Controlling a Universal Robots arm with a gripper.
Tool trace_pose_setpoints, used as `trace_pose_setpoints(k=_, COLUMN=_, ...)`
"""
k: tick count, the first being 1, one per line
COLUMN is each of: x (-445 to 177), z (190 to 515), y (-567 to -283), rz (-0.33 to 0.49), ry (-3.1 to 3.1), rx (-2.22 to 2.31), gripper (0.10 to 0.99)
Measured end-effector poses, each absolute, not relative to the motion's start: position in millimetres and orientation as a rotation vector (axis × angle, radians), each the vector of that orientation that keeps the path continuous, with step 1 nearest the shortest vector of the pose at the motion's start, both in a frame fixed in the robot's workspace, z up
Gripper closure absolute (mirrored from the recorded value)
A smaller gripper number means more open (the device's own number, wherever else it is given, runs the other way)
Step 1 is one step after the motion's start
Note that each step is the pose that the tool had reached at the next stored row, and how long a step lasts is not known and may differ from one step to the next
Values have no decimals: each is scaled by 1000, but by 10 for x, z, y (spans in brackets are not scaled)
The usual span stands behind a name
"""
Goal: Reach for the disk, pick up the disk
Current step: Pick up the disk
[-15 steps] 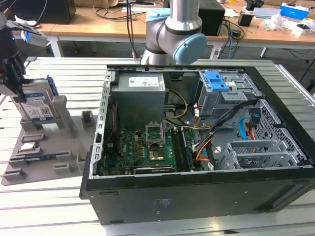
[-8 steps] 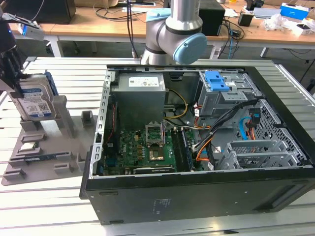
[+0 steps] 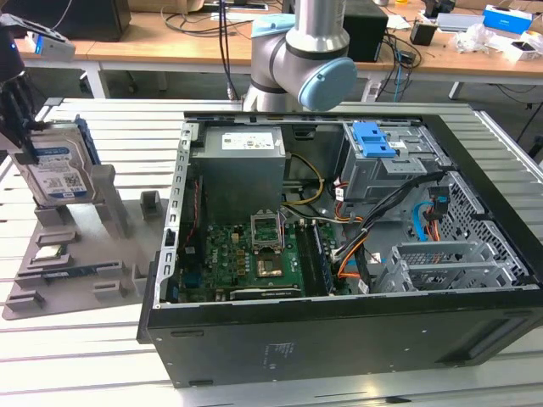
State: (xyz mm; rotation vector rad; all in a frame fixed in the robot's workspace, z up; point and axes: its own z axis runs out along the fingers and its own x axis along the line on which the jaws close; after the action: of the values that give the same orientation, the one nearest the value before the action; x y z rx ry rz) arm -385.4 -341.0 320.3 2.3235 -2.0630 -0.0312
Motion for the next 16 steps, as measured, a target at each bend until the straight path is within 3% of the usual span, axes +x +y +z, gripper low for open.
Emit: trace_pose_setpoints(k=16, x=-3846, z=3448, y=-3410, rz=-31, ry=-2063, rx=2324, gripper=714)
